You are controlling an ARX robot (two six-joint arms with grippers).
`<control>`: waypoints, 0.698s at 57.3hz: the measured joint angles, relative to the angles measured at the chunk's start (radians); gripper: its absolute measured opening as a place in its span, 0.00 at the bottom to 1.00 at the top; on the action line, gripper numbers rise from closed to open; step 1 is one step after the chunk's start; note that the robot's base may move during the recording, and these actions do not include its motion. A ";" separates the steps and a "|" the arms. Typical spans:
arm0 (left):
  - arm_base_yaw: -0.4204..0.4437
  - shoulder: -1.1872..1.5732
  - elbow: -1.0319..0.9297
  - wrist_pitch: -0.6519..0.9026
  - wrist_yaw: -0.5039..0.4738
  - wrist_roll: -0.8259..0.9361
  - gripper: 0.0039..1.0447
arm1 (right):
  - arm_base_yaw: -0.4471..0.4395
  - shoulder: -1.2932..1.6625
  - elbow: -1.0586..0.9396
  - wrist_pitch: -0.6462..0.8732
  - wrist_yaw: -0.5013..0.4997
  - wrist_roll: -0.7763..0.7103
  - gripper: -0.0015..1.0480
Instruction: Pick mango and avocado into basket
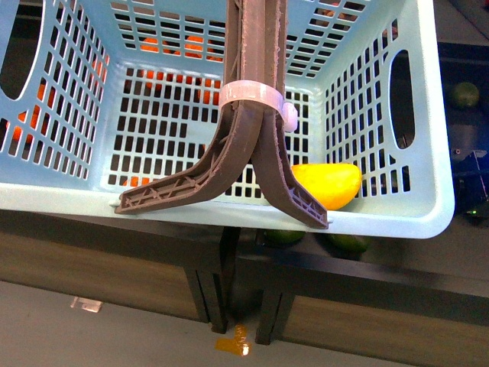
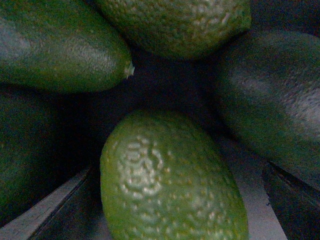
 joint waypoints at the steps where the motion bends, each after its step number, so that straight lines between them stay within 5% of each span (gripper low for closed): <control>1: 0.000 0.000 0.000 0.000 0.000 0.000 0.06 | 0.000 0.003 0.006 -0.002 0.000 0.001 0.93; 14: 0.000 0.000 0.000 0.000 0.000 0.000 0.06 | 0.002 0.038 0.083 -0.024 0.002 0.007 0.92; 29: 0.000 0.000 0.000 0.000 -0.001 0.000 0.06 | 0.002 0.040 0.095 -0.031 0.002 0.013 0.57; 40: 0.000 0.000 0.000 0.000 0.000 0.000 0.06 | -0.005 0.012 0.040 -0.002 -0.002 0.025 0.52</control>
